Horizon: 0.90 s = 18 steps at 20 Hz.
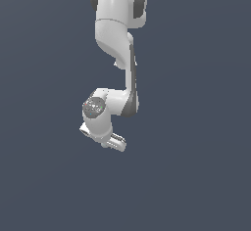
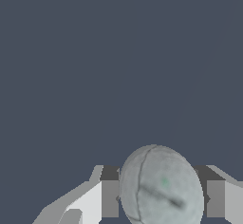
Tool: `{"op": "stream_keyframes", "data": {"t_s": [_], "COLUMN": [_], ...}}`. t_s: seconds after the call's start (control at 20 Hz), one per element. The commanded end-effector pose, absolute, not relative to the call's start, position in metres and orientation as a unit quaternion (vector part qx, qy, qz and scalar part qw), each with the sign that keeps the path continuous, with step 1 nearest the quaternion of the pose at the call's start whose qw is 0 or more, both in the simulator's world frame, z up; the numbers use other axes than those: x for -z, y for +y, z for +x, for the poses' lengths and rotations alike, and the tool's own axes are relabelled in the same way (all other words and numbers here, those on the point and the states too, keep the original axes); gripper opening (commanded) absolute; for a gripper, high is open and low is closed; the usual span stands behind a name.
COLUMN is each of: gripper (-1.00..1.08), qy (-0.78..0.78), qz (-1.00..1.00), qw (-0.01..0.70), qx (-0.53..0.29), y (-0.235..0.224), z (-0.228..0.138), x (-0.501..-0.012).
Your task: Pick up the object and move it to a goal position.
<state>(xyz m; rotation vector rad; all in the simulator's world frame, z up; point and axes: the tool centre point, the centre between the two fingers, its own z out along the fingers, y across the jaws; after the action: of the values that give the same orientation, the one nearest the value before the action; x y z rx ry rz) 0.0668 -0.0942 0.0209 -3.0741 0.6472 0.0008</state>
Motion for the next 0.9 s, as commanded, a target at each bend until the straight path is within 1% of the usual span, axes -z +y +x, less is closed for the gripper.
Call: {"op": "stream_keyframes", "data": {"t_s": [0.0, 0.25, 0.45, 0.65, 0.85], "gripper": [-1.0, -1.0, -1.0, -1.0, -1.0], "qy": [0.206, 0.206, 0.206, 0.206, 0.206], "qz": [-0.979, -0.979, -0.979, -0.979, -0.979], "qw": [0.0, 0.0, 0.0, 0.0, 0.001], "qx": [0.0, 0.0, 0.0, 0.0, 0.0], "y": [-0.095, -0.1, -0.109, -0.122, -0.14], "z": [0.067, 0.063, 0.057, 0.047, 0.034], "x": [-0.022, -0.033, -0.05, -0.077, -0.113]}}
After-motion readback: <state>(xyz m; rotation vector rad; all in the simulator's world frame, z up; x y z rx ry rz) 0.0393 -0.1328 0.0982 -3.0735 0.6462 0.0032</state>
